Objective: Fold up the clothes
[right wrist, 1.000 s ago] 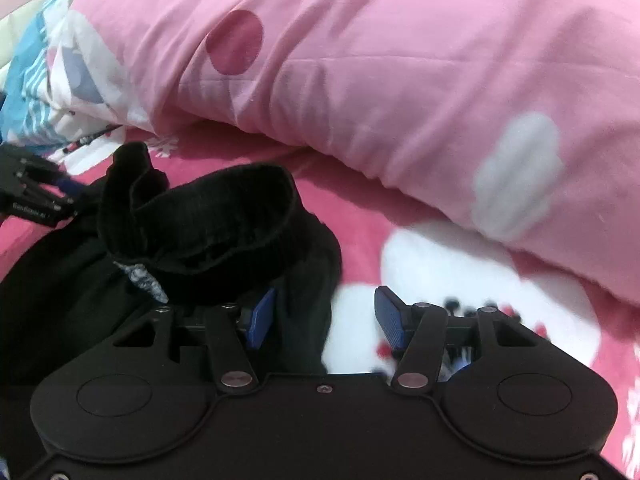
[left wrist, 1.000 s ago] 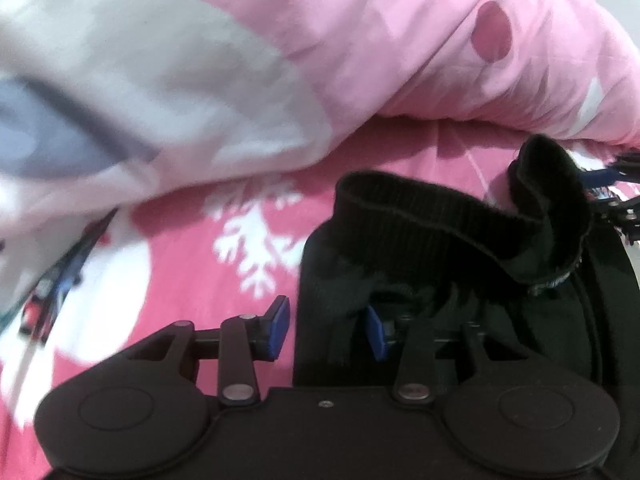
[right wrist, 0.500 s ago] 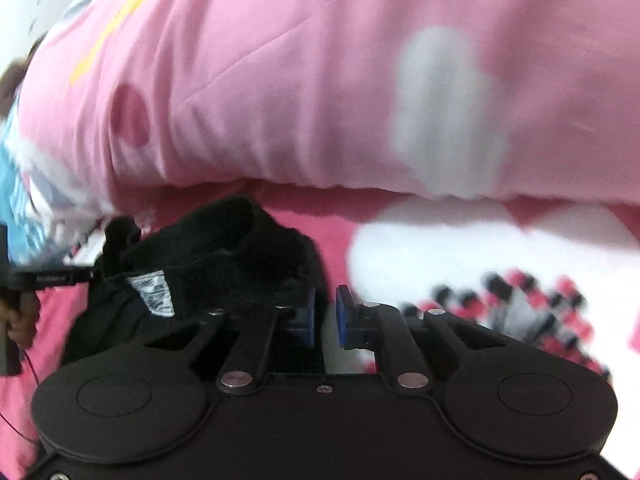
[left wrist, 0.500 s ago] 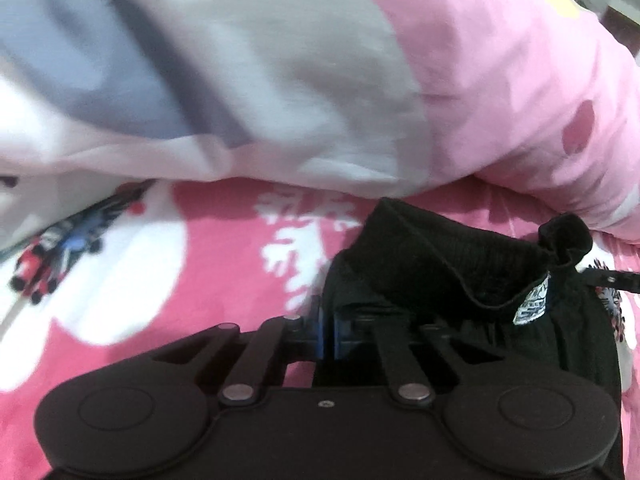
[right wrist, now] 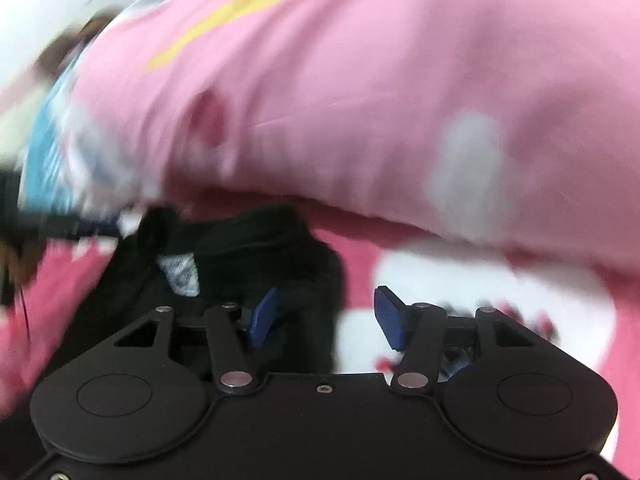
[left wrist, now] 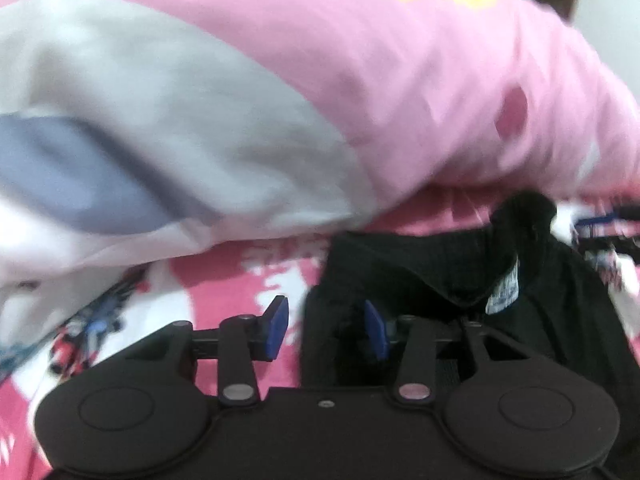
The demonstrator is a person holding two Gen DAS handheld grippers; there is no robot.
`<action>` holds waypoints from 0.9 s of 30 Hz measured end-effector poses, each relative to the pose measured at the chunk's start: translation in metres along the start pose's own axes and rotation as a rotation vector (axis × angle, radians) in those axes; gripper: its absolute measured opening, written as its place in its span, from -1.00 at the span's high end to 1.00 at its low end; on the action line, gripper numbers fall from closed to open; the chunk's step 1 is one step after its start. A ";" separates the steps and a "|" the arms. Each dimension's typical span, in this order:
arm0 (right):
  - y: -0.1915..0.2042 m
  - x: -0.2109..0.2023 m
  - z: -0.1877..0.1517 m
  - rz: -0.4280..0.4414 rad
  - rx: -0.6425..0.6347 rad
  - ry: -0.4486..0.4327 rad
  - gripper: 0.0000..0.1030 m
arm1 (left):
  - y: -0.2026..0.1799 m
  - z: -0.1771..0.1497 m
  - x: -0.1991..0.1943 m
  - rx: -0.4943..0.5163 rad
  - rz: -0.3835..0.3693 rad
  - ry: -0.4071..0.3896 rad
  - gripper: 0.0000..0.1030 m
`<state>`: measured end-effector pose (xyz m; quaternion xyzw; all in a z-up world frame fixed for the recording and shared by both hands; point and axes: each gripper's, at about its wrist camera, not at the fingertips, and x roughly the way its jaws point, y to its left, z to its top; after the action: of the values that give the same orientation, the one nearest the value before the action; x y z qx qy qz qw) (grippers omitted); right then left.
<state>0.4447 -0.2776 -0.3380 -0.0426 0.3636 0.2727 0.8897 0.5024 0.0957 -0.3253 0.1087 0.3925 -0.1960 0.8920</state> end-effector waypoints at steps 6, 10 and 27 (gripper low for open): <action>-0.003 0.041 0.027 0.029 -0.039 0.022 -0.04 | -0.007 0.012 0.033 -0.011 -0.011 0.007 0.23; -0.021 0.050 0.035 0.023 0.120 0.021 0.14 | 0.013 0.014 0.037 -0.194 -0.021 -0.010 0.23; -0.019 0.008 0.023 -0.188 0.320 -0.146 -0.35 | 0.027 -0.001 0.006 -0.306 0.163 -0.084 0.25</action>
<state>0.4728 -0.2839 -0.3288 0.0853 0.3311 0.1294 0.9308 0.5166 0.1185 -0.3297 -0.0053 0.3702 -0.0654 0.9266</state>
